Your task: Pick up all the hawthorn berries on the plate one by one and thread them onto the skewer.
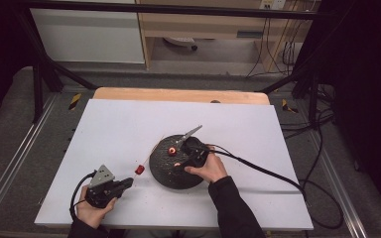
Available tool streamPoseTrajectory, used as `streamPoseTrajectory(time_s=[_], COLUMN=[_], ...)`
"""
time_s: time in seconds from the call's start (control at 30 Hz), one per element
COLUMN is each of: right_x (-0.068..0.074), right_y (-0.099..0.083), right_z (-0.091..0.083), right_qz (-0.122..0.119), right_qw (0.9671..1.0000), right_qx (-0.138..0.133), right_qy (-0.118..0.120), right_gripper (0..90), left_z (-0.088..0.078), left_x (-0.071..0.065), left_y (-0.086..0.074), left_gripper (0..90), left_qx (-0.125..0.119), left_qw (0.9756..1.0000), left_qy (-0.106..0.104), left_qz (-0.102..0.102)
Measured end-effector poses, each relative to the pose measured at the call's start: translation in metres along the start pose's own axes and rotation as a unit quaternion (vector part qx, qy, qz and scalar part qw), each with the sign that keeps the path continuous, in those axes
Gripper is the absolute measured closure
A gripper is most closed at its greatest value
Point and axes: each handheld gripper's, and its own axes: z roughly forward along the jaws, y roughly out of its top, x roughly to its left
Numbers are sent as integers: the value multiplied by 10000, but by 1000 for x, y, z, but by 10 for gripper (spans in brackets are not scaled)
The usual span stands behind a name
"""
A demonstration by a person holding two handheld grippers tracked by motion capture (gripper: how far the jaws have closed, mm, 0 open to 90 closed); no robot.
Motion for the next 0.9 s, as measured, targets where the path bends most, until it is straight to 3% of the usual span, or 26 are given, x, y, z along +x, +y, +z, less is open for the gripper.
streamPoseTrajectory(time_s=[0.33, 0.9], right_x=[-5, -5], right_y=[6, 4], right_z=[15, 20], right_qz=[-336, -562], right_qw=[9983, 9963], right_qx=[458, 546], right_qy=[163, 352], right_gripper=[363, 596], left_z=[1, 3], left_x=[0, 1], left_y=[-1, -1], left_gripper=[883, 883], left_qx=[10, 72], left_qw=[10000, 10000], left_qy=[-3, -10], left_qz=[-17, -2])
